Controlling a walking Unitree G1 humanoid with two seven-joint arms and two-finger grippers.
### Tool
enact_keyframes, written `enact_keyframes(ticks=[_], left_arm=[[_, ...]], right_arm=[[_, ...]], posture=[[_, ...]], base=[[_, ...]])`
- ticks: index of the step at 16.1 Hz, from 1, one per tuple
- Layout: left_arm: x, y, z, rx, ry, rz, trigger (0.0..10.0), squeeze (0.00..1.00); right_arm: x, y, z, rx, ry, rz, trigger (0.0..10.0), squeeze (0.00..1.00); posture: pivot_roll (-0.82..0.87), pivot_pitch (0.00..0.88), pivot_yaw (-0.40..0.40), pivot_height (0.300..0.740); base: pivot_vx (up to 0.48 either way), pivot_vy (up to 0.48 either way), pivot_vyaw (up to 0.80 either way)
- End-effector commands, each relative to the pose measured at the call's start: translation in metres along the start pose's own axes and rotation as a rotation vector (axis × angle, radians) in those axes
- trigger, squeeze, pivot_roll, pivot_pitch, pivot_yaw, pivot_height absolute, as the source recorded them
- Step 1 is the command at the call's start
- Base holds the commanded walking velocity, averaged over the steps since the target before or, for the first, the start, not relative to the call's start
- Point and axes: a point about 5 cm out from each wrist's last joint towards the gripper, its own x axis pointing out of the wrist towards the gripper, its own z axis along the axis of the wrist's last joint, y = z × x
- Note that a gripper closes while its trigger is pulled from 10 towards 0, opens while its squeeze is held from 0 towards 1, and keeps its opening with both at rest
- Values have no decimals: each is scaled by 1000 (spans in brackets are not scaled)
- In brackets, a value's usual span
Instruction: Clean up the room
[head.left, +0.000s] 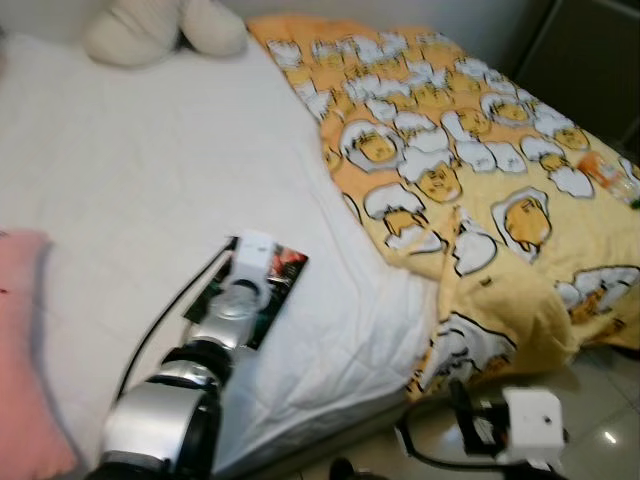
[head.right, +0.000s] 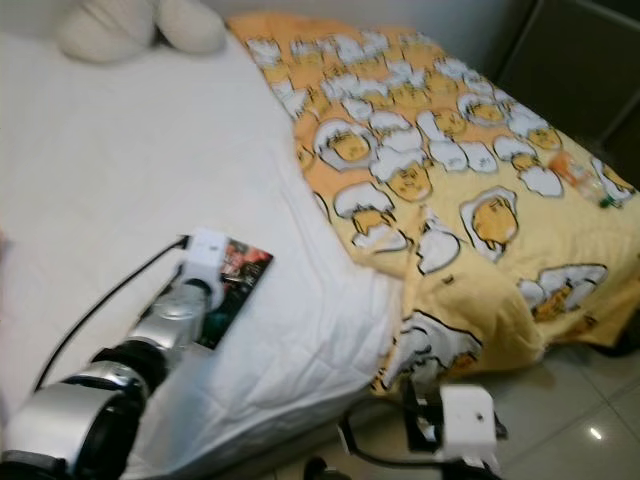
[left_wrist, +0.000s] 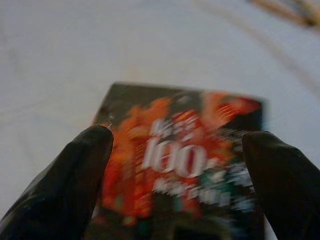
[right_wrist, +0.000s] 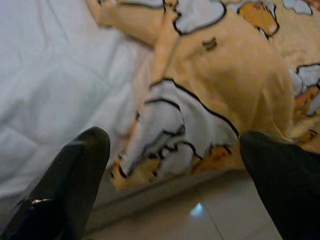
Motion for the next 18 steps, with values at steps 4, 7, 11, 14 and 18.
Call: enact_keyframes(ticks=[4,7,11,14,18], left_arm=[[-2,51,2,14,-19,223,10000,0],[-6,62,-10,-43,24,188,10000,0],[-7,69,-6,-163,-37,89,10000,0],[-11,88,5,-61,-135,171,10000,0],[-14,82,-6,-53,-138,34,10000,0]], right_arm=[[-25,-2,-2,-22,51,25,10000,0],[-29,1,-5,-18,76,45,10000,0],[-27,-1,-4,-19,84,45,10000,0],[-27,1,-6,-22,90,49,10000,0],[-24,1,-8,-22,97,52,10000,0]], posture=[[-232,301,-102,740],[-211,306,-105,740],[-208,304,-104,740],[-201,303,-99,740],[-185,289,-89,740]], base=[[0,0,0],[0,0,0],[0,0,0],[0,0,0],[0,0,0]])
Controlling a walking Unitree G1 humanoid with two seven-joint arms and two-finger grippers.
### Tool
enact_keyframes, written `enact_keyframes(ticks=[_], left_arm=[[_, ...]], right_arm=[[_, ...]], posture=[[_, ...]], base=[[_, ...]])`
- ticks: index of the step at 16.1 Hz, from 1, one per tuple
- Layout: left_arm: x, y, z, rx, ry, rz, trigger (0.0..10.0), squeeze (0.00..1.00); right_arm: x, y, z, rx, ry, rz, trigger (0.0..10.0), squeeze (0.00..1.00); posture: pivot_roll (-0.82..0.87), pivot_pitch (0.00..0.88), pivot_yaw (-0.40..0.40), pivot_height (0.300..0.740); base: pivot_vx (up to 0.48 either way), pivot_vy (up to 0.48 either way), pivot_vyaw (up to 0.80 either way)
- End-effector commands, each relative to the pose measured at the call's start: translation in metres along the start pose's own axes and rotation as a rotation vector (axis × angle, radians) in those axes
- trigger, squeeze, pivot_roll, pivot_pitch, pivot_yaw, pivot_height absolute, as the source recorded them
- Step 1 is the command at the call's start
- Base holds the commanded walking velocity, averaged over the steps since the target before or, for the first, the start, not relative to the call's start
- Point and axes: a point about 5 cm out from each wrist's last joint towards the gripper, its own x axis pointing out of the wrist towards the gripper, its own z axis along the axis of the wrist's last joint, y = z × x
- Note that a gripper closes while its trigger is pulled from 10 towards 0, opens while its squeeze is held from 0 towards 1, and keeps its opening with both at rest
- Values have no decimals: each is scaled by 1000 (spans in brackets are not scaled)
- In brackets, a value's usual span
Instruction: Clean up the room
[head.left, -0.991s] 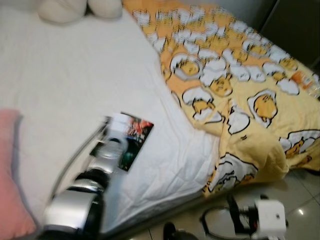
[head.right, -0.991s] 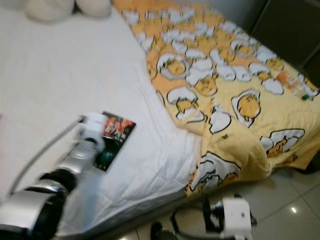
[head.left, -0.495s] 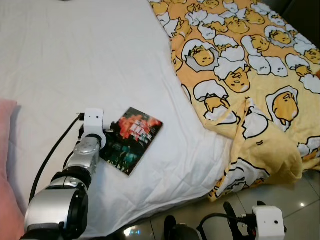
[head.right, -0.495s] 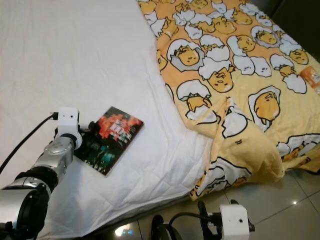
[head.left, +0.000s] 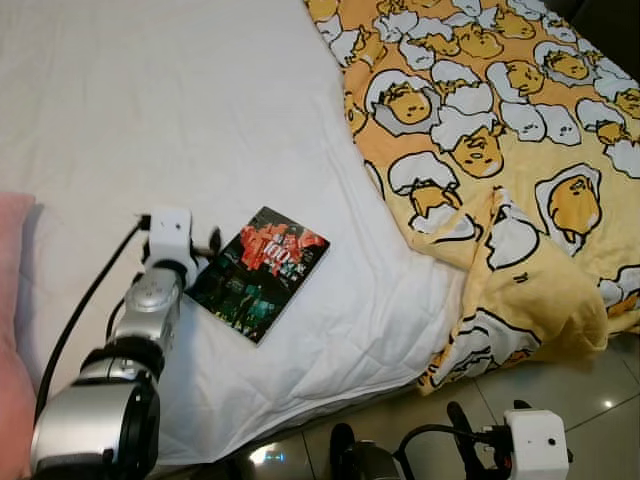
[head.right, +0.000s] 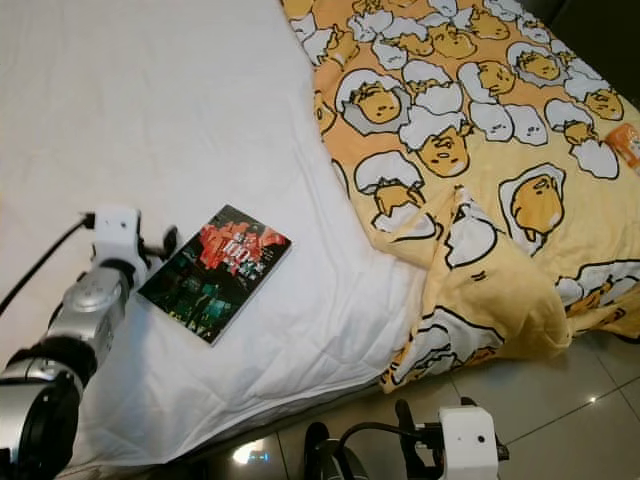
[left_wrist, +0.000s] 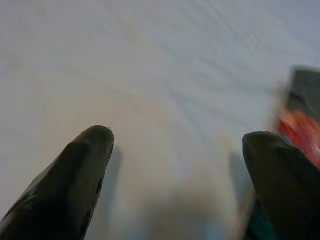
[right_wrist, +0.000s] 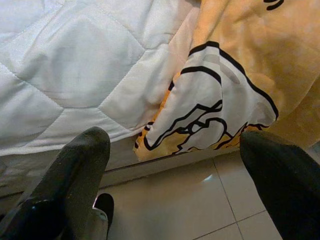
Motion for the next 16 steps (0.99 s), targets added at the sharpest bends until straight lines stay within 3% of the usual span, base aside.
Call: enact_keyframes(ticks=[1,4,7,9,11,13,16], left_arm=[[-6,-4,-15,11,46,-61,10000,0],[-8,-8,-18,-45,52,-155,10000,0],[-10,-13,-22,-15,59,-200,10000,0],[-15,-25,-38,9,145,-285,10000,0],[-19,-26,-48,55,199,-274,10000,0],[-18,-21,-50,-36,214,-197,10000,0],[-19,-20,-52,-29,235,-185,10000,0]], right_arm=[[-2,-3,-7,-15,41,-4,10000,0],[0,-3,-8,-17,41,2,10000,0],[2,-4,-11,-23,45,7,10000,0],[4,-6,-11,-30,46,8,10000,0],[4,-7,-12,-32,50,7,10000,0],[4,-7,-13,-35,51,7,10000,0],[3,-8,-14,-40,56,5,10000,0]], posture=[[-183,286,-90,740],[-173,273,-92,740],[-168,261,-91,740],[-169,257,-90,740],[-169,259,-91,740],[-173,263,-91,740],[-179,266,-87,740]], base=[[0,0,0],[0,0,0],[0,0,0],[0,0,0],[0,0,0],[0,0,0],[0,0,0]])
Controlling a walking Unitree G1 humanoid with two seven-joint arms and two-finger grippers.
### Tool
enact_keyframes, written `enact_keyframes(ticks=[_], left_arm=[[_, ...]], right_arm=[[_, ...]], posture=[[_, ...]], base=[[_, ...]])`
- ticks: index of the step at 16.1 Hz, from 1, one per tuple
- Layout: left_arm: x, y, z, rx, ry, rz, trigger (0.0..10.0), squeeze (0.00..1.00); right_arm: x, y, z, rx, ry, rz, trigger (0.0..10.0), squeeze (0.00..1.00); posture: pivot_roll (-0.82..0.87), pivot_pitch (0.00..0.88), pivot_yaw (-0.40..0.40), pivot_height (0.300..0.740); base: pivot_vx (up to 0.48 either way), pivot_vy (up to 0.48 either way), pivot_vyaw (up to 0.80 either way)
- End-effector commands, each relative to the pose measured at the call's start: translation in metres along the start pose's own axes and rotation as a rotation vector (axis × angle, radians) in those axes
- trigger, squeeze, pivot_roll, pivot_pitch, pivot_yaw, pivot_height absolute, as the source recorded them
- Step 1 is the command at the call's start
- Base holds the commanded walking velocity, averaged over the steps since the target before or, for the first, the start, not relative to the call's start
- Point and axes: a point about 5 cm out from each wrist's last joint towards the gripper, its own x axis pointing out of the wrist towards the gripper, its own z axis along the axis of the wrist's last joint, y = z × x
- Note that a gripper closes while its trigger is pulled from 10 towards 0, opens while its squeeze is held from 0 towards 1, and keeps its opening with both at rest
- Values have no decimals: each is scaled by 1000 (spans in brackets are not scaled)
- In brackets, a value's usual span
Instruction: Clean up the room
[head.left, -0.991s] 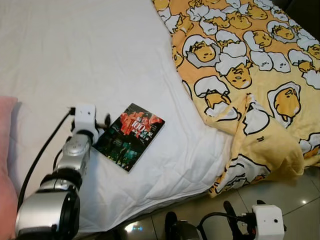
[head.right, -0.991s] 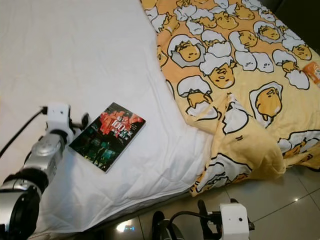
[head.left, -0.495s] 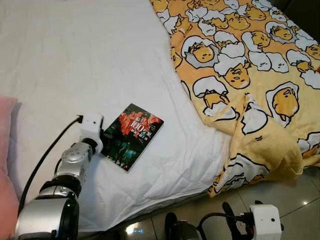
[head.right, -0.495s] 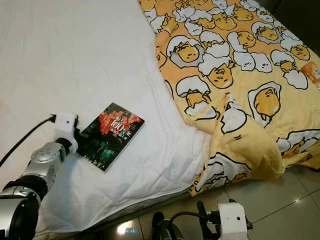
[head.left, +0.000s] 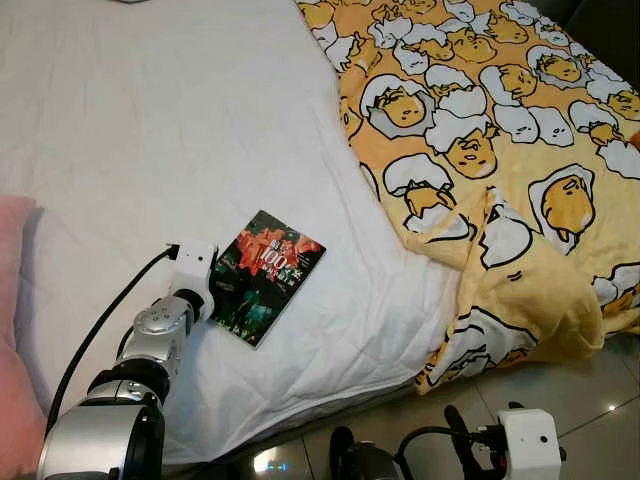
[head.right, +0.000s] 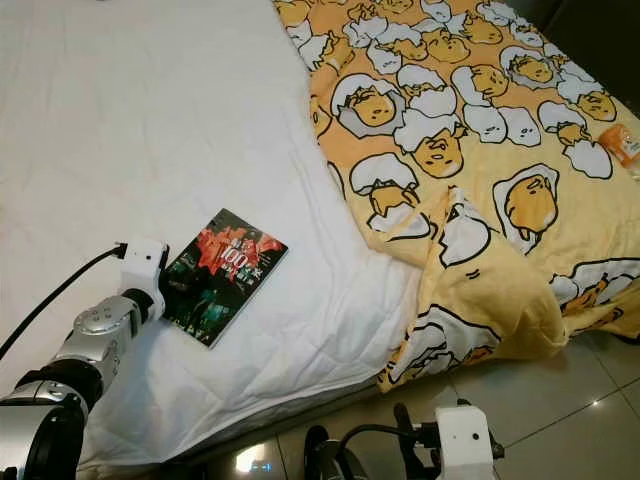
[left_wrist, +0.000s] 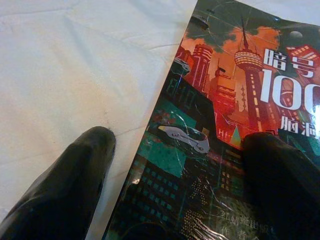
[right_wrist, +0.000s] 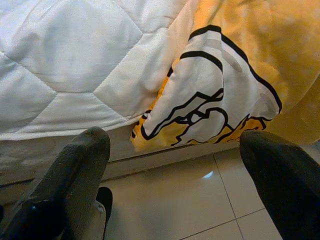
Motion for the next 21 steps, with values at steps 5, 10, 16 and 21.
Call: enact_keyframes(ticks=[5,10,16,21], left_arm=[[-16,-17,-57,-74,339,-165,0,0],[-12,-29,-53,-39,379,-277,0,0],[-6,-37,-42,13,339,-347,0,0],[0,-43,-35,-96,254,-257,0,0]], right_arm=[[-2,-7,-7,-17,35,-13,10000,0],[6,-6,-4,-15,25,0,10000,0],[15,-7,0,-14,4,0,10000,0],[19,-7,0,-14,-3,-2,10000,0]], posture=[[-168,267,-86,740],[-159,266,-84,740],[-142,255,-78,740],[-134,249,-72,740]], base=[[0,0,0],[0,0,0],[0,0,0],[0,0,0]])
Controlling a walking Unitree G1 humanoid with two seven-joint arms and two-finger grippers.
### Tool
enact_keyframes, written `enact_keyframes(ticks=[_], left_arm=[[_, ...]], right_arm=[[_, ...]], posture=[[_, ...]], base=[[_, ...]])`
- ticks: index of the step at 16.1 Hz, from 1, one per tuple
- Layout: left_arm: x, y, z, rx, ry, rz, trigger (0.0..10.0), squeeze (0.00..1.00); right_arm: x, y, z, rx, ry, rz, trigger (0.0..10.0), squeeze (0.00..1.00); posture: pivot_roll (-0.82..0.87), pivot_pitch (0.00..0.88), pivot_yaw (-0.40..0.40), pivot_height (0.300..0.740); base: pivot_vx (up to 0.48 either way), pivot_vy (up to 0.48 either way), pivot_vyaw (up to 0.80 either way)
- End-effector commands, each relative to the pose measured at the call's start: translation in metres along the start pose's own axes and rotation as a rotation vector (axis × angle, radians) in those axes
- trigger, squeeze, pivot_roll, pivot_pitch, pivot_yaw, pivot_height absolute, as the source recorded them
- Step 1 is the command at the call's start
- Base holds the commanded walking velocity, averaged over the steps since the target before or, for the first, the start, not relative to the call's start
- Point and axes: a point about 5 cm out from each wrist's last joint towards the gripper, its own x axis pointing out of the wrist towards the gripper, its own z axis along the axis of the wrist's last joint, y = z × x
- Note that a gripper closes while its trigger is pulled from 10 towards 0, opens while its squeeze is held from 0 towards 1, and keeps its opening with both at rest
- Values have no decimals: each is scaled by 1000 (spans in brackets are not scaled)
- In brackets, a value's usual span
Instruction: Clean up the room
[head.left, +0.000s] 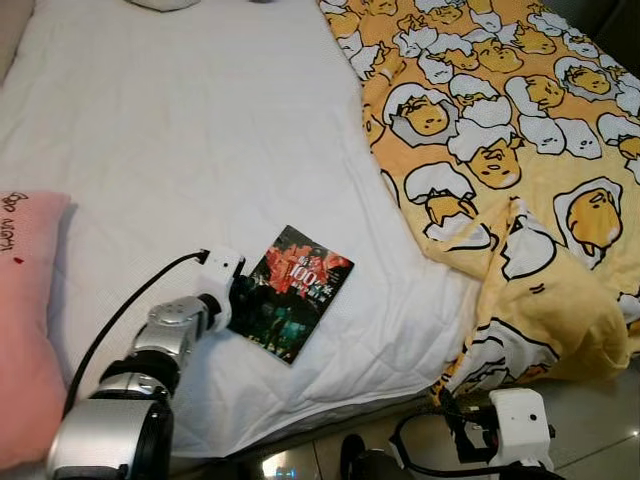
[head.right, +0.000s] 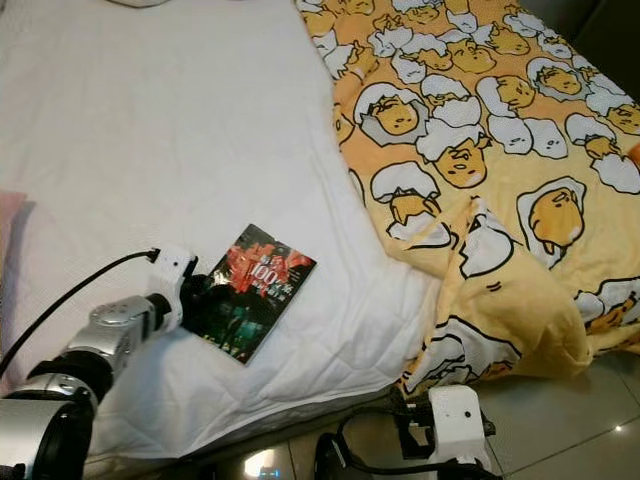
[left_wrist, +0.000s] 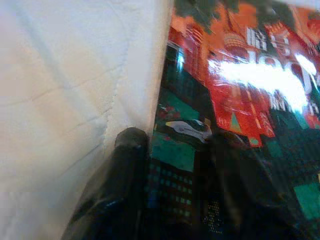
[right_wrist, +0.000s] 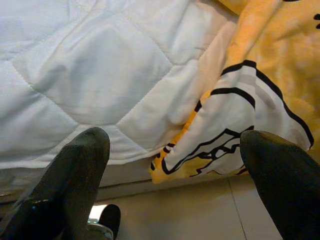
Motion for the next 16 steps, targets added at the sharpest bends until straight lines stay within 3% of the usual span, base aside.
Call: enact_keyframes(ticks=[1,8,12,14,16], left_arm=[[0,-10,-27,-100,78,18,0,0],[3,-16,-24,-225,-44,36,0,0],[7,-15,2,-292,-194,26,0,0],[2,-2,30,-350,-333,47,0,0],[-3,6,42,-333,-398,61,0,0]], right_arm=[[-2,-7,-6,-5,25,-25,10000,0],[6,0,-7,9,12,-14,10000,0],[18,1,-4,9,-6,-8,10000,0],[26,2,-1,8,-22,-2,10000,0],[32,2,0,8,-33,1,10000,0]], posture=[[-134,248,-71,740],[-95,220,-48,740],[-65,183,-36,740],[-42,158,-32,740],[-25,140,-24,740]], base=[[0,0,0],[0,0,0],[0,0,0],[0,0,0],[0,0,0]])
